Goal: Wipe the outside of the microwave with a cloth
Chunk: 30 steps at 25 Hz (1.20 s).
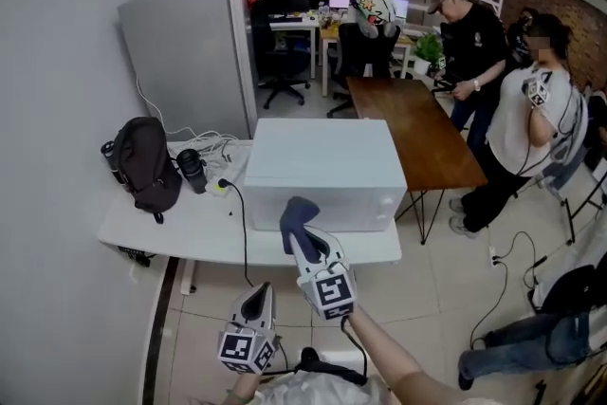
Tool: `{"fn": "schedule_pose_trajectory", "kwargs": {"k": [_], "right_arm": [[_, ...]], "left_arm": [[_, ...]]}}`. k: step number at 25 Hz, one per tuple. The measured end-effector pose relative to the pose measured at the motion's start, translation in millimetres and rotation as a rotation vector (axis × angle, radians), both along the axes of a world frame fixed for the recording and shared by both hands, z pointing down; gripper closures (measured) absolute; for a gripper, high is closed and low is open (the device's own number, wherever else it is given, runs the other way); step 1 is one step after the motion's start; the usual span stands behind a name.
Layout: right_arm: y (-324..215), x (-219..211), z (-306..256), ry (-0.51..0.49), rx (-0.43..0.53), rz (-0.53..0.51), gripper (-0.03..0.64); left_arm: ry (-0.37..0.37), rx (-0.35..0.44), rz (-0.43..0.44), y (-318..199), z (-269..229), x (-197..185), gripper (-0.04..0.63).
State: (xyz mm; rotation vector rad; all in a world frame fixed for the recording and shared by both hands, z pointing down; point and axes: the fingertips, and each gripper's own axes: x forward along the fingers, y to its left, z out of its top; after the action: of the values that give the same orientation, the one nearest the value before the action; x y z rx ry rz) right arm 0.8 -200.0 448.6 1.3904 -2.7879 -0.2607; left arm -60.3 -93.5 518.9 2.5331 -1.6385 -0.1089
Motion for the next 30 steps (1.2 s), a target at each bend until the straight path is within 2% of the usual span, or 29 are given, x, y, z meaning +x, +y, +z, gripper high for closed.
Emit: {"fn": "schedule_pose_trajectory", "kwargs": {"k": [3,6,9,12,17,22,26,30], "right_arm": [[-30,-46,14,0.086,0.015,-0.092,0.541],[-53,-87,31,0.160,0.052,-0.138,0.541],[-80,-105,52,0.252,0.067,-0.109,0.541],[-104,-95,67,0.300,0.051,-0.023,0.541],[-119,-24,70,0.264,0.004,0.146,0.541],[-116,101,75,0.284,-0.036,0.386,0.541],[-105,206,79,0.283,-0.105,0.595,0.541],[-97,267,89,0.259,-0.172,0.714,0.543]], "left_arm": [[-0.011,-0.042,-0.046,-17,12,-10,0.609],[-0.015,-0.064,-0.079,-31,16,-22,0.609],[-0.015,-0.067,-0.084,-44,16,-26,0.609],[-0.020,-0.068,-0.058,-55,14,-26,0.609],[-0.014,-0.049,-0.003,-76,3,-29,0.609],[-0.002,-0.055,0.066,-88,5,-18,0.609],[0.001,-0.069,0.114,-90,10,-8,0.609],[0.005,-0.077,0.133,-93,13,-6,0.609]]}}
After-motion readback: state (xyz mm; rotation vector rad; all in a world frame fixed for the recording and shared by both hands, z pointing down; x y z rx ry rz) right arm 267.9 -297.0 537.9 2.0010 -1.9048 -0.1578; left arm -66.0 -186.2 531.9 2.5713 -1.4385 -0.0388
